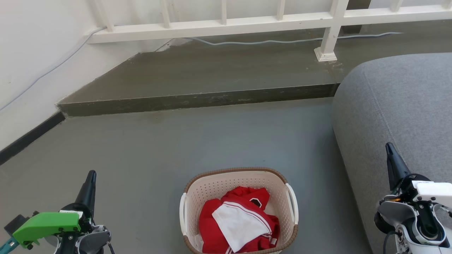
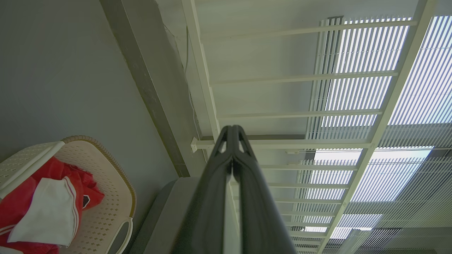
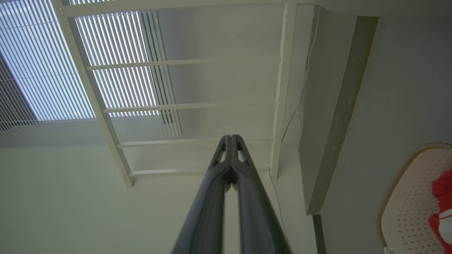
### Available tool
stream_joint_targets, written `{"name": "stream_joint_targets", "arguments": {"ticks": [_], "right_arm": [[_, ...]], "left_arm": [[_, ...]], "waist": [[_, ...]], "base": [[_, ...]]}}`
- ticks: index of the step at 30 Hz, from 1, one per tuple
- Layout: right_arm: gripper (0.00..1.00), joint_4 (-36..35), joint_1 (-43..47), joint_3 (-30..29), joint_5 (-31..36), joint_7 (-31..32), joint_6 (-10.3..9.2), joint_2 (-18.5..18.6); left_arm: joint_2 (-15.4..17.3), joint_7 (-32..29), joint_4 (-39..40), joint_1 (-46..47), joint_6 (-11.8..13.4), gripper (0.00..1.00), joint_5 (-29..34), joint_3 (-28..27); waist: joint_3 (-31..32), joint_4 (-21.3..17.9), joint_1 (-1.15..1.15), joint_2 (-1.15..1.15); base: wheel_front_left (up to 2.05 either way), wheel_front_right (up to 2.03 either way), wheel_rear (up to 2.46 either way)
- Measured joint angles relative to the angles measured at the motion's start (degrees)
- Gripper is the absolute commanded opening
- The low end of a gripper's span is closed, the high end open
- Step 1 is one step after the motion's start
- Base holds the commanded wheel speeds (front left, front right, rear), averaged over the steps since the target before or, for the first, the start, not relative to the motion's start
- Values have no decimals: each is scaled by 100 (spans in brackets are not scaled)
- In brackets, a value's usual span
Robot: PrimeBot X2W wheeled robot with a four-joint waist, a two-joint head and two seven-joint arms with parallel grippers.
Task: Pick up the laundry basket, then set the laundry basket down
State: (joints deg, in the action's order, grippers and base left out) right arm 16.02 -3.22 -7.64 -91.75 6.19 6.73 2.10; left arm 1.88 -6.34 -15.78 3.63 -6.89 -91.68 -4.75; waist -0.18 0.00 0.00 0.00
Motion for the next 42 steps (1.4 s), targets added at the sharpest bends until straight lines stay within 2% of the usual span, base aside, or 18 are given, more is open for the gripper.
{"name": "stream_joint_targets", "arguments": {"ticks": [42], "right_arm": [[0,-1,-1,0,0,0,0,-1]], "left_arm": [[0,0,0,0,0,0,0,0]], "waist": [[0,0,0,0]], "base": [[0,0,0]]}}
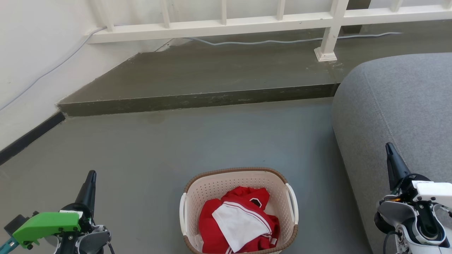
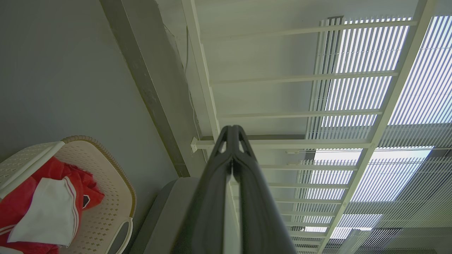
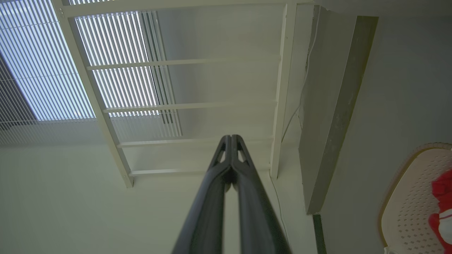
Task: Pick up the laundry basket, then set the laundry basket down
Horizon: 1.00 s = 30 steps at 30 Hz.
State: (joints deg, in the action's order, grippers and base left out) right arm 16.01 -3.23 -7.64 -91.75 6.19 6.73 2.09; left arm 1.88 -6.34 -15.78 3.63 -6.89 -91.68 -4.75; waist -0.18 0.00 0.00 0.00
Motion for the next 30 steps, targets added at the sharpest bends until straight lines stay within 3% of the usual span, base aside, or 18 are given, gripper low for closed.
{"name": "stream_joint_targets", "arguments": {"ticks": [8,9,10,11,30], "right_arm": [[0,0,0,0,0,0,0,0],[100,14,4,3,1,0,-3,-4],[0,52,30,7,1,-1,-18,-16],[100,119,80,12,1,-1,-24,-44],[100,87,280,171,104,-182,-26,-146]], "left_arm": [[0,0,0,0,0,0,0,0],[-3,0,-13,-3,3,100,0,2],[-19,1,-56,-24,7,0,0,3],[-51,1,-119,-67,10,100,0,8],[-129,280,-190,-254,12,100,47,147]], "waist": [[0,0,0,0],[0,0,0,0],[0,0,0,0],[0,0,0,0],[-16,0,0,0]], "base": [[0,0,0],[0,0,0],[0,0,0],[0,0,0],[0,0,0]]}}
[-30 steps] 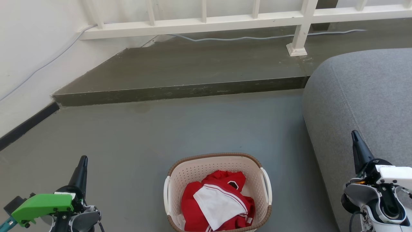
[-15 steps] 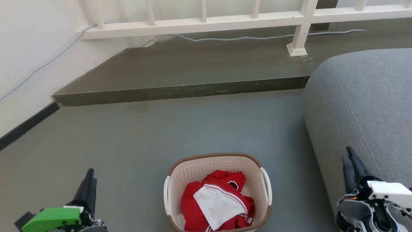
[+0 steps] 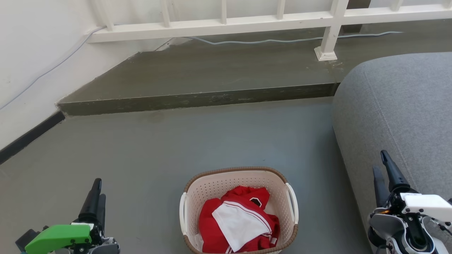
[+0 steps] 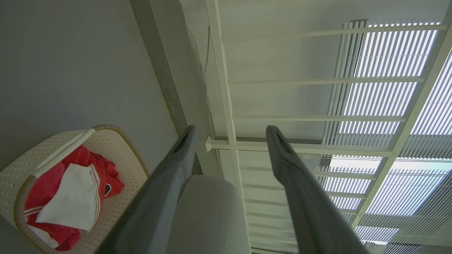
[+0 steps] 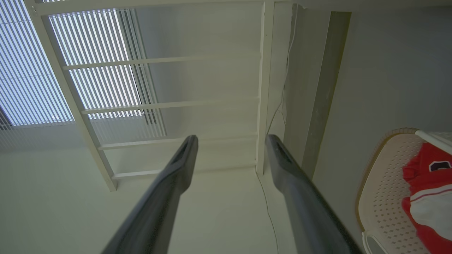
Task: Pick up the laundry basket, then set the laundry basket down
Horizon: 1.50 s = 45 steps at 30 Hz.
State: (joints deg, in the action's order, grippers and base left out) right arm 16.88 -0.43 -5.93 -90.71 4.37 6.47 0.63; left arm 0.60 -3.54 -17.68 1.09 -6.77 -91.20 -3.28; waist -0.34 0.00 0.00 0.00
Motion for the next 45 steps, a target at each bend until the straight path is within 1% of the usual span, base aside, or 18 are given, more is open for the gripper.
{"name": "stream_joint_targets", "arguments": {"ticks": [8,15,24,30,37,45], "right_arm": [[100,-180,-26,186,324,-208,1,126],[100,-342,-37,456,659,-381,1,209],[100,-469,-146,816,1177,-584,2,374],[100,-480,-151,1012,1656,-694,4,528],[100,-521,-217,1020,2356,-838,5,594],[100,-545,-271,1209,3226,-996,7,692]], "left_arm": [[29,160,153,9,0,100,392,157],[107,320,229,21,0,100,915,322],[108,493,397,108,0,100,1740,322],[113,621,523,130,-1,100,2405,358],[131,751,560,130,1,100,3232,419],[141,918,655,131,114,100,4145,519]], "waist": [[-13,1,0,0],[-30,2,0,0],[-52,0,0,0],[-63,-5,0,0],[-79,-10,0,0],[-97,-16,0,0]], "base": [[0,0,0],[0,0,0],[0,0,0],[0,0,0],[0,0,0],[0,0,0]]}}
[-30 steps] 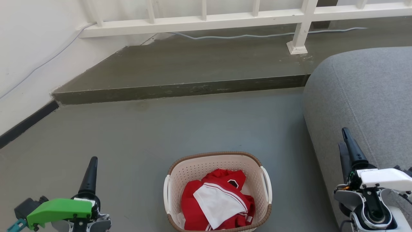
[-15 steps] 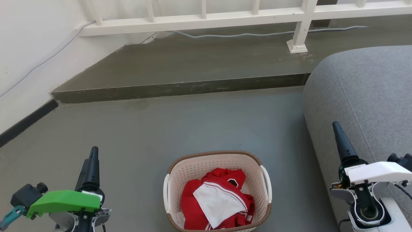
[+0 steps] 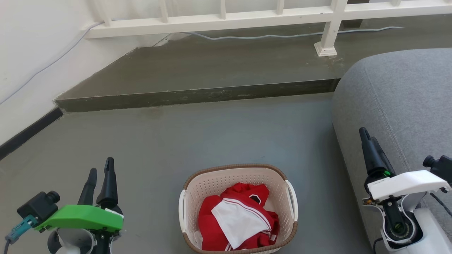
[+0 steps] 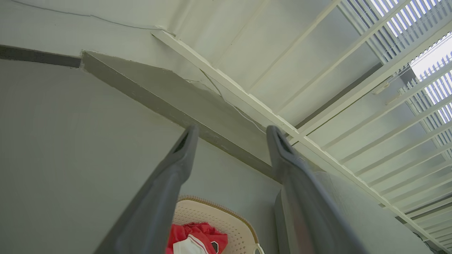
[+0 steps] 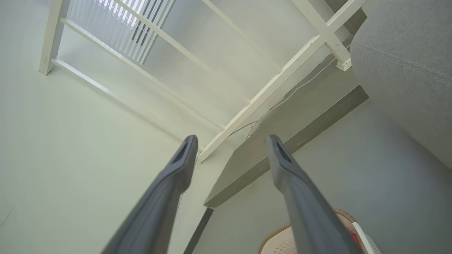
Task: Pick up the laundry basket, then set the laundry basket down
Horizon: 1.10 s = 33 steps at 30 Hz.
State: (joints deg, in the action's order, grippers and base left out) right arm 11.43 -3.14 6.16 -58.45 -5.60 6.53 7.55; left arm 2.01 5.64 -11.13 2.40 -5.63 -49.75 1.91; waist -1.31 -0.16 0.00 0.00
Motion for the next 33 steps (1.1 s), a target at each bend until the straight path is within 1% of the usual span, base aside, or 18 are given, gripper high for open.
{"name": "stream_joint_targets", "arguments": {"ticks": [5,15,16,21,33], "right_arm": [[100,2,-2,63,424,-102,0,-2],[100,2,-54,135,1299,-302,1,-18],[100,2,-68,146,1440,-335,1,-21],[100,-2,-116,181,1830,-436,18,-34],[100,-67,-176,276,2765,-688,53,-76]], "left_arm": [[2,94,60,8,67,100,557,59],[1,300,140,19,119,100,1393,202],[0,350,157,19,120,100,1577,221],[-2,449,218,27,160,100,1945,283],[-2,681,315,135,163,100,2795,400]], "waist": [[-3,0,0,0],[-3,0,0,0],[-5,0,0,0],[-14,2,0,0],[-58,25,0,0]], "base": [[0,0,0],[0,0,0],[0,0,0],[0,0,0],[0,0,0]]}}
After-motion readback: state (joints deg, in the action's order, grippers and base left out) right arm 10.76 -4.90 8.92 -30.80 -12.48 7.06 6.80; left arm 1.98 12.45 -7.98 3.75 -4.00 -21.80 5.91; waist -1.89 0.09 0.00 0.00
